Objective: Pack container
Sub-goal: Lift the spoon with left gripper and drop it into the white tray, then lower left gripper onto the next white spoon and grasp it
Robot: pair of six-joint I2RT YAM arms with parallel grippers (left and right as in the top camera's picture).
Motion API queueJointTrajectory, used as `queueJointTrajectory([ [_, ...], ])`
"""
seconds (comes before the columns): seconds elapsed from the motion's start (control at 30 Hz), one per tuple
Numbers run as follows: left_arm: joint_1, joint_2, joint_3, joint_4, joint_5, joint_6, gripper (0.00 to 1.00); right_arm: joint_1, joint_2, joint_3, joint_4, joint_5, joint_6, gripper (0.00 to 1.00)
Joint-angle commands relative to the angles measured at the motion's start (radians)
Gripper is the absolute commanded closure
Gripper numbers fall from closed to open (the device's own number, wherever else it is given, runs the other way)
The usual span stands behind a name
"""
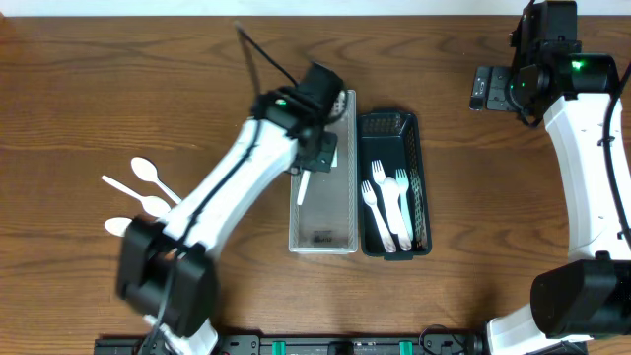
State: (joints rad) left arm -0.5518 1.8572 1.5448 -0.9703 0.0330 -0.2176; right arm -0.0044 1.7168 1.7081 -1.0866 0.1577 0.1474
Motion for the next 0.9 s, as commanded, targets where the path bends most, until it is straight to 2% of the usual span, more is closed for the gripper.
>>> queueJointTrajectory([
  [0.0,0.000,0.055,-0.009,-0.005,-0.034,-0.024,0.94,-0.010,0.004,0.011,-0.002,0.006,-0.014,0.01],
  [0.07,0.000,0.066,-0.009,-0.003,-0.022,-0.024,0.92,-0.010,0.004,0.011,-0.002,0.006,-0.014,0.01],
  [0.1,0.000,0.064,-0.009,0.000,-0.022,-0.023,0.85,-0.010,0.004,0.011,0.000,0.006,-0.014,0.01],
  [0.17,0.001,0.044,-0.005,0.005,-0.023,-0.011,0.48,-0.010,0.004,0.011,0.005,0.006,-0.014,0.01],
  [0.2,0.003,0.033,0.000,0.008,-0.023,-0.007,0.44,-0.010,0.004,0.011,0.006,0.006,-0.014,0.01],
  [0.27,0.006,-0.006,0.020,0.007,-0.031,0.010,0.43,-0.010,0.004,0.011,0.010,0.006,-0.014,0.01],
  [0.3,0.009,-0.027,0.027,0.006,-0.051,0.014,0.24,-0.010,0.004,0.011,0.010,0.006,-0.014,0.01],
  [0.33,0.013,-0.055,0.035,0.005,-0.084,0.014,0.01,-0.010,0.004,0.011,0.011,0.006,-0.014,0.01],
  [0.53,0.106,-0.257,0.046,-0.009,-0.209,-0.031,0.02,-0.010,0.004,0.011,0.018,0.005,-0.014,0.01],
  [0.63,0.247,-0.335,0.045,-0.032,-0.210,-0.080,0.02,-0.010,0.004,0.011,0.018,-0.006,-0.014,0.01],
  [0.73,0.417,-0.350,0.045,-0.067,-0.204,-0.180,0.02,-0.010,0.004,0.011,0.017,-0.005,-0.014,0.01],
  [0.87,0.630,-0.322,0.010,-0.064,-0.060,-0.260,0.02,-0.010,0.004,0.011,0.017,-0.010,-0.014,0.01],
])
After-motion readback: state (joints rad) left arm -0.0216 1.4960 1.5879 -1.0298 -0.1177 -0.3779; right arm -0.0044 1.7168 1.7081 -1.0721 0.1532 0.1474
